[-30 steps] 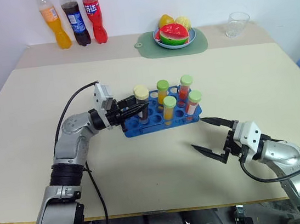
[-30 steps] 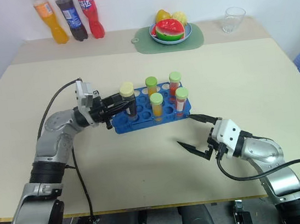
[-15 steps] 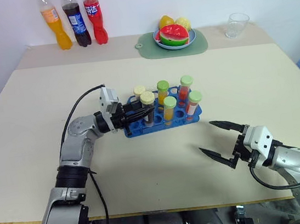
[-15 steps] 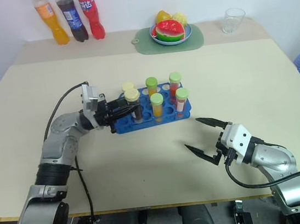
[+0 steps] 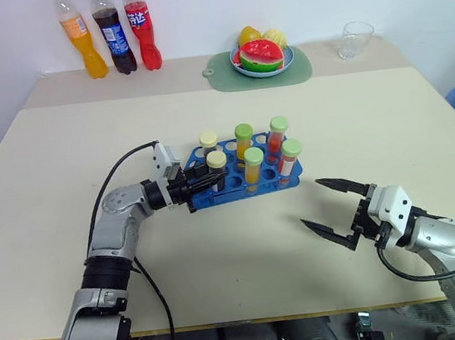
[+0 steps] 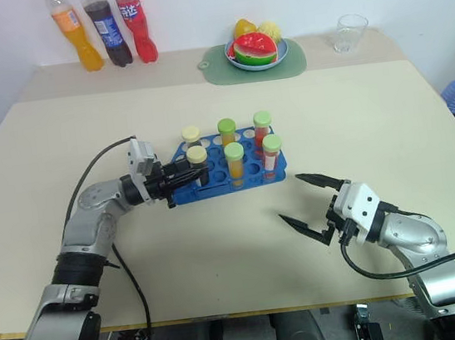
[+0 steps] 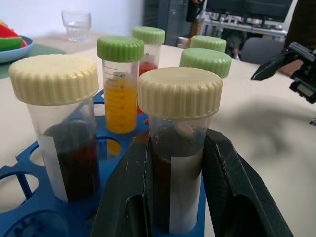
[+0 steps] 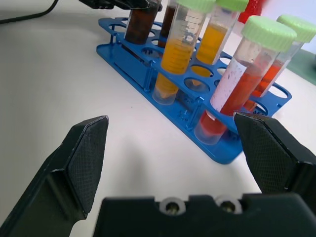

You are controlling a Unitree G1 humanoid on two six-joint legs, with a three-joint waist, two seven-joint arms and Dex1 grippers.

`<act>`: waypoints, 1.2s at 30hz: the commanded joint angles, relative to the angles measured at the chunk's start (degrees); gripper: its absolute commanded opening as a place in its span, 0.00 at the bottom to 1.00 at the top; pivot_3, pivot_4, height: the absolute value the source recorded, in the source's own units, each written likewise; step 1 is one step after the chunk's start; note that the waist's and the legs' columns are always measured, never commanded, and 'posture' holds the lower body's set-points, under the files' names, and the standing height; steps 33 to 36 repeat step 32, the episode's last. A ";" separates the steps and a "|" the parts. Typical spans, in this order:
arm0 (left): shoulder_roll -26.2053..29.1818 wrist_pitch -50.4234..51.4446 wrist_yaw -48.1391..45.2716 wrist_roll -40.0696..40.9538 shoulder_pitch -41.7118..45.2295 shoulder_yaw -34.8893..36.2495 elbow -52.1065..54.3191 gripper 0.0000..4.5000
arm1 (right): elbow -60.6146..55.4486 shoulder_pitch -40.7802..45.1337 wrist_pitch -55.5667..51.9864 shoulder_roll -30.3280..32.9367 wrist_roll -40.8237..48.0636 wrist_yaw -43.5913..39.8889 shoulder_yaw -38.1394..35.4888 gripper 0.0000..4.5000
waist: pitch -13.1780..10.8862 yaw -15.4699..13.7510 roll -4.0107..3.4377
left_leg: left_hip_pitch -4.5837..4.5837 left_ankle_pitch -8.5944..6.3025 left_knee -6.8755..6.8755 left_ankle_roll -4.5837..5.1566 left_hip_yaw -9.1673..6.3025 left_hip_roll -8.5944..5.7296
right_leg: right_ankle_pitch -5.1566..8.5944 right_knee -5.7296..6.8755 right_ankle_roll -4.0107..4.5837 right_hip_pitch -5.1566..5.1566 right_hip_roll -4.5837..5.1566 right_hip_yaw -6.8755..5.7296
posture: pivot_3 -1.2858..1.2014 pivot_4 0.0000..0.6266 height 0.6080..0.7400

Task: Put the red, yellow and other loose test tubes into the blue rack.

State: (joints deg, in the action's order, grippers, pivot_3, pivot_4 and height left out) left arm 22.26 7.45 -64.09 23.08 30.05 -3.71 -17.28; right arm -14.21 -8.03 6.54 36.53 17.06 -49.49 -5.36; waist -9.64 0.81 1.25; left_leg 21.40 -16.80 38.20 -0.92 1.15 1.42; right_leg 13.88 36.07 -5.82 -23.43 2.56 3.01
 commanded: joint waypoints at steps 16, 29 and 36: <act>3.14 -1.72 6.59 1.48 -8.64 8.67 15.49 0.82 | -1.03 -0.65 -2.61 -2.98 -0.95 6.59 -1.97 1.00 | -0.02 0.08 -0.01 | -0.02 -0.04 -0.04 0.05 0.03 0.06 | 0.04 0.01 0.06 -0.03 0.01 0.02 | 0.52 0.24 1.00; 11.63 -3.04 11.41 3.98 -31.26 20.96 25.47 0.82 | -0.65 -5.70 -7.83 -0.08 3.15 6.32 -10.46 1.00 | -0.03 -0.10 -0.01 | 0.01 -0.04 -0.05 0.05 0.12 0.26 | 0.20 -0.10 0.33 -0.03 0.16 0.03 | 0.52 0.24 1.00; 12.52 -1.39 12.74 3.60 -33.24 21.07 26.99 0.82 | 1.84 -4.77 -7.46 0.86 3.72 4.40 -11.10 1.00 | -0.03 -0.04 -0.02 | -0.02 -0.05 -0.06 0.05 0.14 0.29 | 0.23 -0.09 0.39 -0.03 0.10 0.03 | 0.52 0.24 1.00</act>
